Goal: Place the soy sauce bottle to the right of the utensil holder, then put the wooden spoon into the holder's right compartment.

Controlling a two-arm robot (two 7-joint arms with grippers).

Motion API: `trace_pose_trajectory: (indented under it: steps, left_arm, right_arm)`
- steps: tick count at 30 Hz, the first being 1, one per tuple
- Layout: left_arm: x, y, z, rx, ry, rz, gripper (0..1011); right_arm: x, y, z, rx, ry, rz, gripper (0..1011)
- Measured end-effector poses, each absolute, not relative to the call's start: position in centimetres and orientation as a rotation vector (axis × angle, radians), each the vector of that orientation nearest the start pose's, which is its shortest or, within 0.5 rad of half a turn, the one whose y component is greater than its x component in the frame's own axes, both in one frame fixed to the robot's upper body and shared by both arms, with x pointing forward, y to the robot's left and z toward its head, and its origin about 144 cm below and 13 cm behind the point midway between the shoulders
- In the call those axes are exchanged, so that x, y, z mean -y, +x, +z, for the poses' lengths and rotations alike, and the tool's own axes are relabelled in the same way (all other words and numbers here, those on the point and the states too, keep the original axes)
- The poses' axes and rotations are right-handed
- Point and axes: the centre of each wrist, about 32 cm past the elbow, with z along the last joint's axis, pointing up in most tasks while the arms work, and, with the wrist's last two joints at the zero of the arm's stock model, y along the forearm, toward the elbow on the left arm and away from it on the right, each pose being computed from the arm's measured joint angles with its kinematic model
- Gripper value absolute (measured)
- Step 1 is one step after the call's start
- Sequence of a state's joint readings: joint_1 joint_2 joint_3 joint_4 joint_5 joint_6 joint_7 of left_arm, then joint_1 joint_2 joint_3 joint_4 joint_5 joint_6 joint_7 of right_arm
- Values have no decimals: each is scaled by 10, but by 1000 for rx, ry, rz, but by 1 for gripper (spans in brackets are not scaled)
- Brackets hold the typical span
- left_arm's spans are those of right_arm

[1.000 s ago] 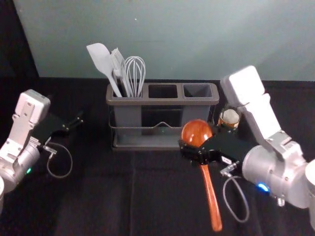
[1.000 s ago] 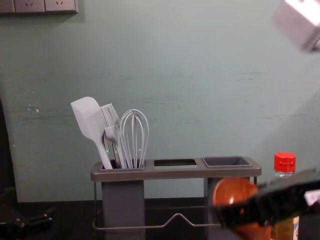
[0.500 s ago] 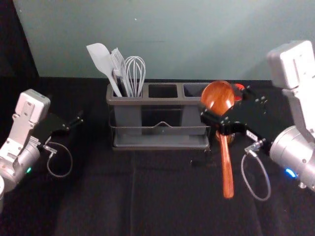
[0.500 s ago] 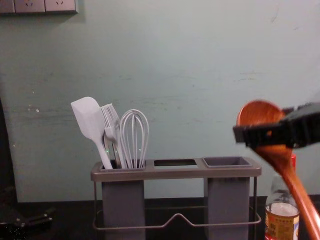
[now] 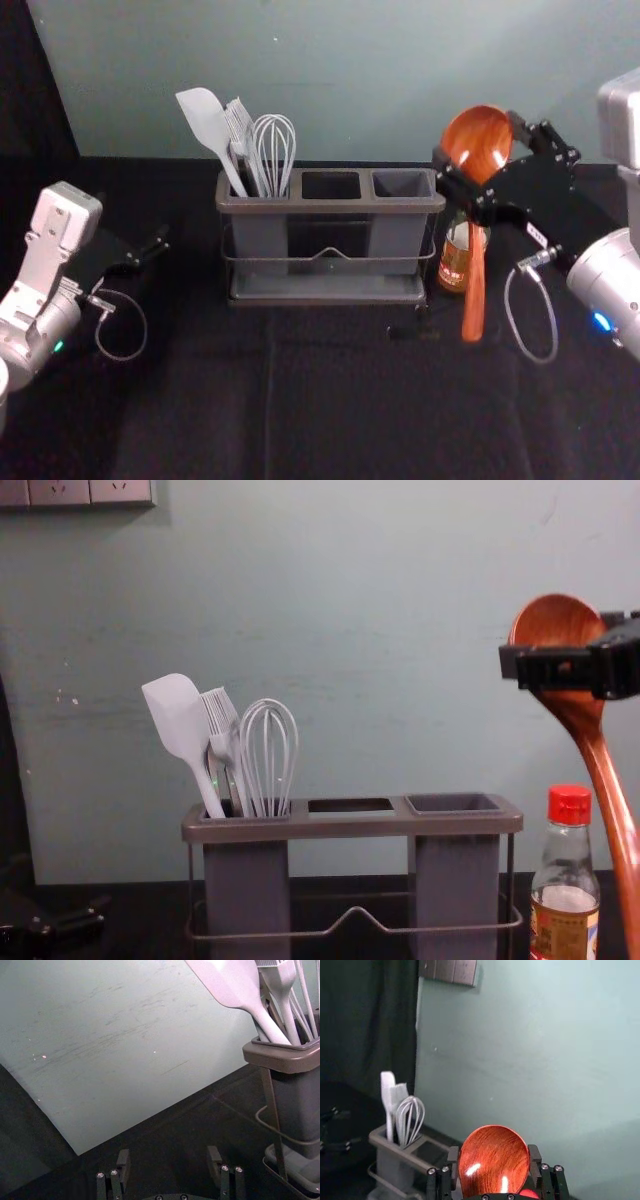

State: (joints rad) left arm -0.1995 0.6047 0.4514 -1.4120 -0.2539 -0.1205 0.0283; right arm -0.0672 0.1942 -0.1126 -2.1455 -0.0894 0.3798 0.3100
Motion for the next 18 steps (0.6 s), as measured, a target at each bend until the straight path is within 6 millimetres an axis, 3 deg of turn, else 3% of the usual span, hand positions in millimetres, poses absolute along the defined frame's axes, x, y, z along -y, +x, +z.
trace_pose_trajectory:
  steps: [18]
  left_arm:
    - [-310,489,1140,285,305,1248,1005]
  right_arm:
    - [208,443,1284,425,-60,-1158,842]
